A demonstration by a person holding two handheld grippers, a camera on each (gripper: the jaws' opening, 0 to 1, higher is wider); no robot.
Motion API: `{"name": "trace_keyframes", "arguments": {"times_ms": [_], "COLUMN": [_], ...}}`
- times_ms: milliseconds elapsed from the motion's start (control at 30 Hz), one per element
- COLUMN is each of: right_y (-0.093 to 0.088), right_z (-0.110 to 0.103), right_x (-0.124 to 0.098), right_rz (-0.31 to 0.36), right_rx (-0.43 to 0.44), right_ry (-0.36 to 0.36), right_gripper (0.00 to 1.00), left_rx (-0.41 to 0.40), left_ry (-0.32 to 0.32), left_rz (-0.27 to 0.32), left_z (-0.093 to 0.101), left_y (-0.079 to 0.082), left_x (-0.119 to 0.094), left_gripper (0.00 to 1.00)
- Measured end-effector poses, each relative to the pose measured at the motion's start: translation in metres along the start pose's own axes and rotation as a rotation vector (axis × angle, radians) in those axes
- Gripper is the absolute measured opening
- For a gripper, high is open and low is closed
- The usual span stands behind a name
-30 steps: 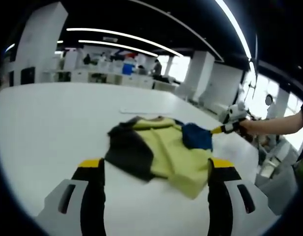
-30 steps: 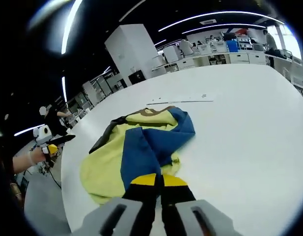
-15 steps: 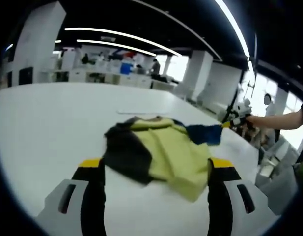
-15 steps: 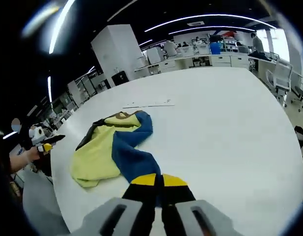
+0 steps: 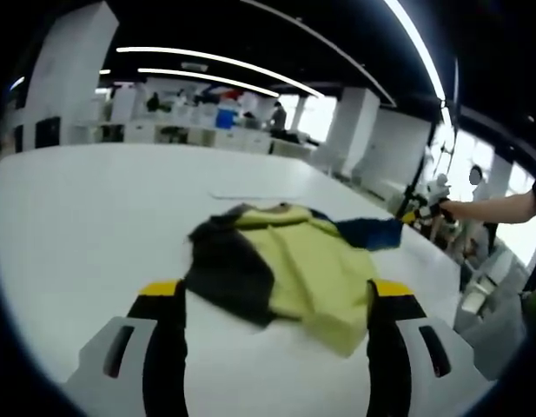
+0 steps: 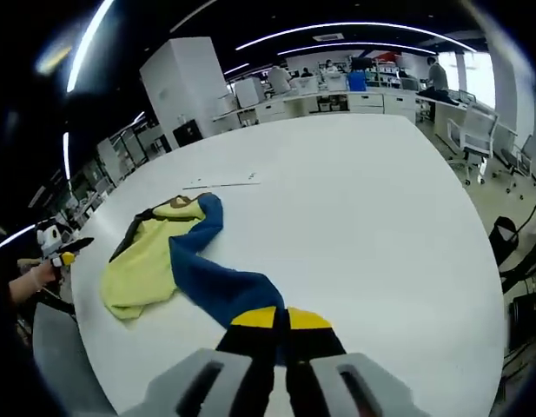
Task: Fold the garment on the visible template until the final outline fits inside the template.
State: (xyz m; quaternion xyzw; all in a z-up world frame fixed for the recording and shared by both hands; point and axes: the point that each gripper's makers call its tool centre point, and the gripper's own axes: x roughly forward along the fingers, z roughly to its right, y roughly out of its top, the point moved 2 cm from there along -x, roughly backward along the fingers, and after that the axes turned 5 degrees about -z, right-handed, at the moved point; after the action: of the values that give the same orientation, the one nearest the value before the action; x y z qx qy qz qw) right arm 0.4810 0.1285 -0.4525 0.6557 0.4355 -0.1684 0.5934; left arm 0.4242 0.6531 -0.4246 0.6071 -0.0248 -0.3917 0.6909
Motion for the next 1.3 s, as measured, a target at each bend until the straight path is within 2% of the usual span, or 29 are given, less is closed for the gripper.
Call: {"name": "trace_keyframes", "arguments": {"times_ms": [167,433,767,833,1100,1300], "right_y": [-0.001,-0.001,-0.01,-0.015,-0.027,-0.03], "right_z": [0.027,0.058,0.089,0.099,0.119,0.124], "right_x": [-0.005,-0.006,0.01,0.017,0.029,0.034], "right_rz": [-0.009,-0.012,-0.061,-0.089,-0.141,-0.138], "right_rx": [0.045,0.089,0.152,0.162,0.177,0.177], "right_ry": [-0.062,-0.112,-0.142,-0.148,-0.188,-0.189], "right_gripper": [0.0,0.0,0.0,0.0,0.0,0.0], "left_rx": [-0.005,-0.008,-0.017,-0.019,-0.029,-0.033], "left_ry": [0.008,0.018,0.024,0.026,0.041,0.048], "left_rz": [0.004,-0.01,-0.025,-0.03,-0.032,-0.036], "left_z": [-0.003,-0.006,-0.01,-0.011,-0.014,-0.016], "left_y": [0.002,-0.001,-0.002,-0.002,-0.004,-0.005], "left_x": [0.0,0.005,0.017,0.019,0.019,0.019], "left_gripper": [0.83,0.82,0.81,0.81,0.81,0.81]}}
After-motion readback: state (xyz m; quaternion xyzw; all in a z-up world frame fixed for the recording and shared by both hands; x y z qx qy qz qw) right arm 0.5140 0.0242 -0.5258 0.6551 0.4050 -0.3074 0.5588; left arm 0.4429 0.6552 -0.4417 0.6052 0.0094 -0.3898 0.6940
